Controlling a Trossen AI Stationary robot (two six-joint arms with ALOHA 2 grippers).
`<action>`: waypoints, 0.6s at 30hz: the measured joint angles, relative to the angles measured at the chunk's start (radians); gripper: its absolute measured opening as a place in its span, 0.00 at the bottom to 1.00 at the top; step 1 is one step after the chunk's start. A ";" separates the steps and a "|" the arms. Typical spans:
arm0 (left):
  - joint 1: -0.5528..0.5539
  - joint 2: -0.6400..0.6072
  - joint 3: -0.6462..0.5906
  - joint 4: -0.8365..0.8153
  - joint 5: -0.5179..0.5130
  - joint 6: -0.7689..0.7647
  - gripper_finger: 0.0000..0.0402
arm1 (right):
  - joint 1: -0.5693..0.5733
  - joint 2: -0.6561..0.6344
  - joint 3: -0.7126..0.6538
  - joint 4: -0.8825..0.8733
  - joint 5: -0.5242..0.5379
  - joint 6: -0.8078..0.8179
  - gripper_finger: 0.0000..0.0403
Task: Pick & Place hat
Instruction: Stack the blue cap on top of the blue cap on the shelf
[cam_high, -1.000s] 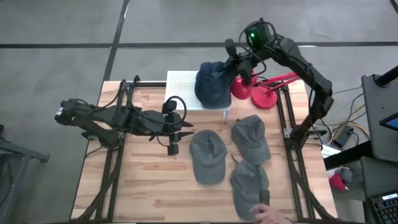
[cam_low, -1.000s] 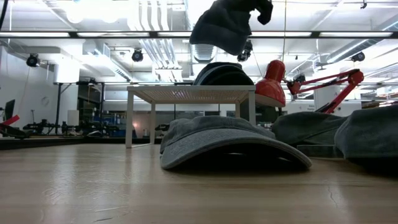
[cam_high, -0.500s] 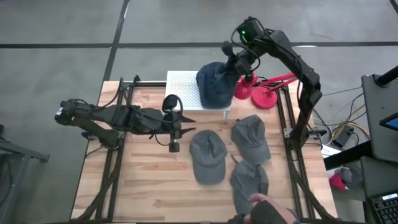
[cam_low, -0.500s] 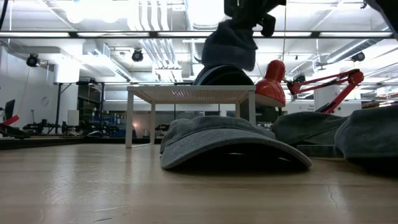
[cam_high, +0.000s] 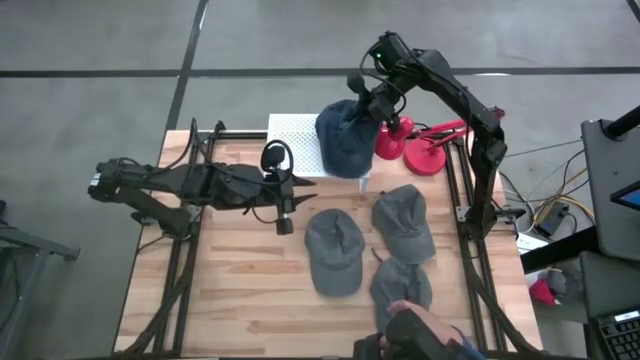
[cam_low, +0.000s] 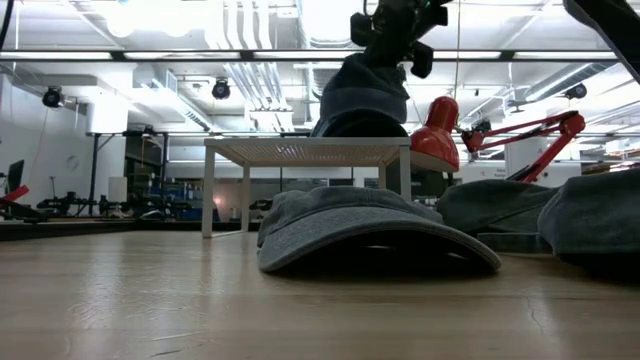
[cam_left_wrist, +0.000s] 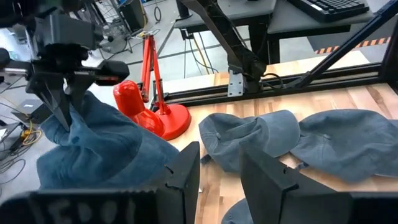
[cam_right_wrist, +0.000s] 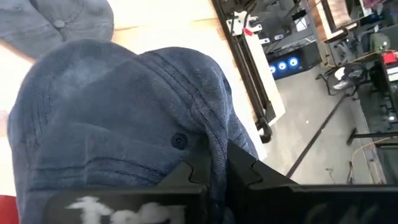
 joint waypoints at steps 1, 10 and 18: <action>0.001 0.000 0.000 0.000 0.000 0.000 0.28 | 0.000 0.004 0.000 0.007 0.000 0.000 0.03; 0.006 0.000 0.000 0.000 0.000 -0.002 0.28 | -0.019 0.006 -0.003 0.058 0.000 0.001 0.05; 0.010 0.000 0.000 0.000 0.000 -0.002 0.28 | -0.019 0.006 -0.004 0.060 0.072 0.001 0.06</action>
